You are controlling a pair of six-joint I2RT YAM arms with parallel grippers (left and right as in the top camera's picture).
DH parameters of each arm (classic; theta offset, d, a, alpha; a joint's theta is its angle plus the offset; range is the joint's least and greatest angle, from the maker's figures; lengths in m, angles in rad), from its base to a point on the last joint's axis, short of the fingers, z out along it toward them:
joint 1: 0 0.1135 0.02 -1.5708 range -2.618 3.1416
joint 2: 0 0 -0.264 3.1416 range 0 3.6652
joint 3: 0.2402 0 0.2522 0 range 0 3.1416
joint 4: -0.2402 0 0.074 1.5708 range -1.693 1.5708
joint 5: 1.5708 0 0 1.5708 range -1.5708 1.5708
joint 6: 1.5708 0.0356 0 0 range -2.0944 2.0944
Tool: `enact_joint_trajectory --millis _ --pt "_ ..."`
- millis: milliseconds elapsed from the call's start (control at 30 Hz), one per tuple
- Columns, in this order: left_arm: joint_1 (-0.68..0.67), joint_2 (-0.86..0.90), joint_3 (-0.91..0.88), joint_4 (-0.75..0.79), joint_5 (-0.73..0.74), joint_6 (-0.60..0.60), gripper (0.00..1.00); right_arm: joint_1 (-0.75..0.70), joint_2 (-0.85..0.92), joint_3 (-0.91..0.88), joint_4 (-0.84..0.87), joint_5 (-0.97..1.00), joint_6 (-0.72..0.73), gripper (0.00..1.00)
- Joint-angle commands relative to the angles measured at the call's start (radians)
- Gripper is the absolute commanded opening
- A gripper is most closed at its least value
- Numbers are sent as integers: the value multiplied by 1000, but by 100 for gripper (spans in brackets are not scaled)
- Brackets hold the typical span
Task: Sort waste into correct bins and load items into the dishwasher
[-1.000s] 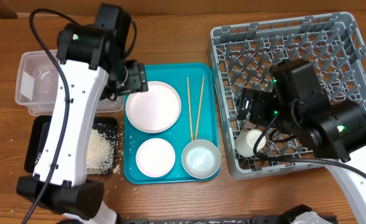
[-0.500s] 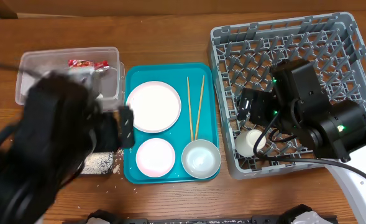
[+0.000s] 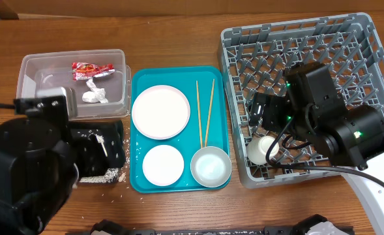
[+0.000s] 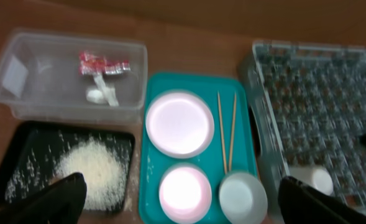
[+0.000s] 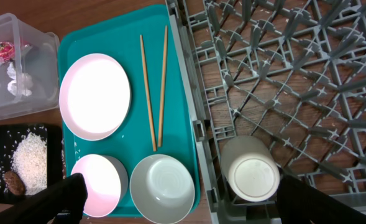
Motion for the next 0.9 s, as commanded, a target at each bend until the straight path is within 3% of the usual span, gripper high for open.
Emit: enact_joint_trajectory --millis 0,100,200,533,867 --pt "51 -49 -79 143 -76 179 100 -2 -5 14 1 6 -3 100" --pt "137 -139 -217 349 117 421 100 -2 -5 14 1 6 -3 100" --pt "224 -244 -371 494 244 522 100 -2 -5 14 1 6 -3 100" --pt "355 -629 -916 814 256 524 100 -2 -5 14 1 6 -3 100" --pt "385 -969 -1460 1258 344 516 100 -2 -5 14 1 5 -3 100"
